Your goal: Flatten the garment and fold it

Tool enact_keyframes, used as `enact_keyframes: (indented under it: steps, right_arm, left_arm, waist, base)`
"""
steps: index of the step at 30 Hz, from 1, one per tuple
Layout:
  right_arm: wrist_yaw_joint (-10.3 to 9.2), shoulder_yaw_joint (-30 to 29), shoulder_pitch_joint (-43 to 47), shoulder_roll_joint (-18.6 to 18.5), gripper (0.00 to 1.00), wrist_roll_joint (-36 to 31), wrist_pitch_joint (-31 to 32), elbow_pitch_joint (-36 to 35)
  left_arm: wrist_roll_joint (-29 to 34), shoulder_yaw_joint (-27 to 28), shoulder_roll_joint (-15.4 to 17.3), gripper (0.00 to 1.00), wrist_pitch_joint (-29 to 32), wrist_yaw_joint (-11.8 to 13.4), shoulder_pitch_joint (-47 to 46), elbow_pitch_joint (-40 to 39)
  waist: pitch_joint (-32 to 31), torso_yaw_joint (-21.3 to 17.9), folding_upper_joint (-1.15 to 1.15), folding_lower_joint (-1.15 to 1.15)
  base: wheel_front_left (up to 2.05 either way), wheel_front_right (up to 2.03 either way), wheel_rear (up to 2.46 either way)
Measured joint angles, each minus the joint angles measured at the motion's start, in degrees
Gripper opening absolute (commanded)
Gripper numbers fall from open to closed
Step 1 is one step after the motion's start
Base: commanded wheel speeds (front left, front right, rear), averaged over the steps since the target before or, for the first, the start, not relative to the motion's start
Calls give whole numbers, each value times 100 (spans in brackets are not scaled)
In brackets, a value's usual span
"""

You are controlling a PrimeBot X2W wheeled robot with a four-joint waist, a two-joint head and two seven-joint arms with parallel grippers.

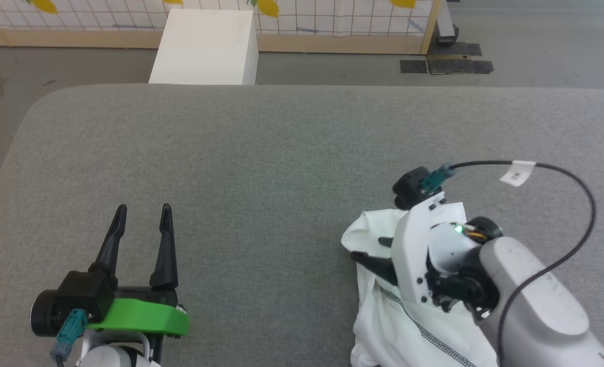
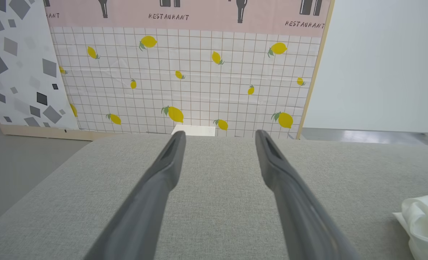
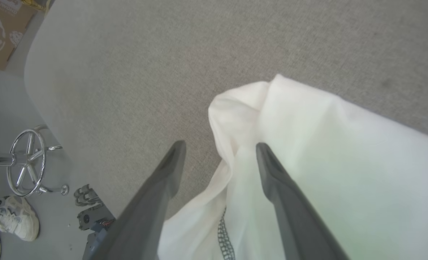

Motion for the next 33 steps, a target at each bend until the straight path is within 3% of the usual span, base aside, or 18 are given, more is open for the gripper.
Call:
enact_keyframes:
  steps: [6, 12, 20, 33]
  right_arm:
    - [0, -665, 98, -431, 100, 34, -231, -705]
    - [0, -1555, 786, -728, 100, -647, -29, -1043]
    - [0, -2163, 1535, -300, 100, -1282, 513, -1202]
    - [-1, -2111, 1625, 227, 100, -2060, 608, -783]
  left_arm:
    - [8, 44, 0, 100, 0, 0, 53, -25]
    - [8, 29, -4, 100, 0, 0, 85, -57]
    - [8, -75, -15, 100, 0, 0, 74, -74]
    - [8, -148, -23, 100, 0, 0, -37, -53]
  waist:
    - [-105, -134, 0, 0]
    - [-141, -223, 0, 0]
    - [37, -196, 0, 0]
    - [333, -7, 0, 0]
  base:
    - [0, 0, 0]
    - [0, 0, 0]
    - [0, 0, 0]
    - [0, 0, 0]
